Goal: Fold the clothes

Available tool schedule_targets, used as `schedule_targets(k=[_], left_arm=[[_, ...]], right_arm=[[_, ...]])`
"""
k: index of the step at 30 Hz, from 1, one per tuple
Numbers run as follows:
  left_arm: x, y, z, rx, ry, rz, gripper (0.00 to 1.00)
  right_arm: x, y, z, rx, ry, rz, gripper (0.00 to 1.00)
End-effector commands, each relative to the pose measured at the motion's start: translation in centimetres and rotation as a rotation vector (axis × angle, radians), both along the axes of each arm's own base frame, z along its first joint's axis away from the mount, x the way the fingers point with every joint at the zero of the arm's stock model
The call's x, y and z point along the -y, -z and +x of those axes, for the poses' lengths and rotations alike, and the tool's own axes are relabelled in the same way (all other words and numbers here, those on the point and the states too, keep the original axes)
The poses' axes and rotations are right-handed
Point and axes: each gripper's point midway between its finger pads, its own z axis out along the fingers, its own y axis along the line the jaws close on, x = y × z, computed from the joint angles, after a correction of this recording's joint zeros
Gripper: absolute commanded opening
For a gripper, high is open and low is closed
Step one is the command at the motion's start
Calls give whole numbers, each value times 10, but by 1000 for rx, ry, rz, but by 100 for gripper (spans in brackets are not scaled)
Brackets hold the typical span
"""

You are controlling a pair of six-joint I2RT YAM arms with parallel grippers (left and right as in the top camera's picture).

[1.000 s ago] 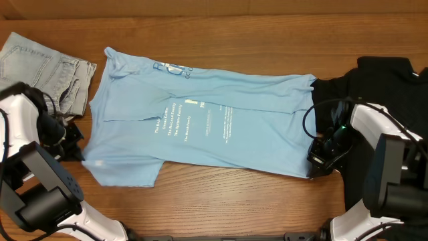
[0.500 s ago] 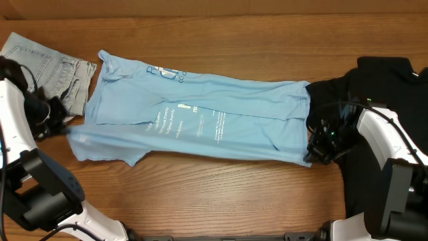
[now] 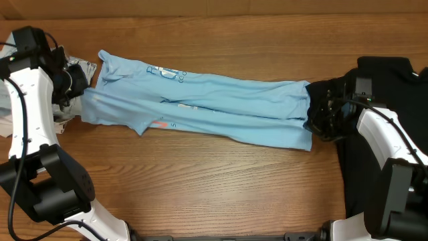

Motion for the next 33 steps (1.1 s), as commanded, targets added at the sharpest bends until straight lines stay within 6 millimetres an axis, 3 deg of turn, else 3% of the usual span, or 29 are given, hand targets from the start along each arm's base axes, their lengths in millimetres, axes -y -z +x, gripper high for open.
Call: schedule_targets(k=[1, 8, 11, 16, 20, 27, 33], left_arm=[[-3, -13, 16, 65, 10, 51, 4], [5, -9, 30, 91, 36, 57, 4], [10, 6, 32, 56, 54, 49, 4], [16, 51, 39, -20, 71, 17, 4], [22, 69, 54, 4, 91, -33, 6], [23, 66, 82, 117, 76, -62, 9], [34, 56, 99, 205, 112, -117, 4]], right_arm=[[3, -12, 16, 59, 55, 0, 4], [6, -19, 36, 152, 54, -13, 4], [7, -22, 42, 183, 54, -16, 5], [8, -24, 47, 204, 53, -19, 7], [8, -25, 50, 217, 52, -21, 8], [5, -28, 55, 249, 32, -28, 8], [-3, -30, 61, 275, 9, -47, 8]])
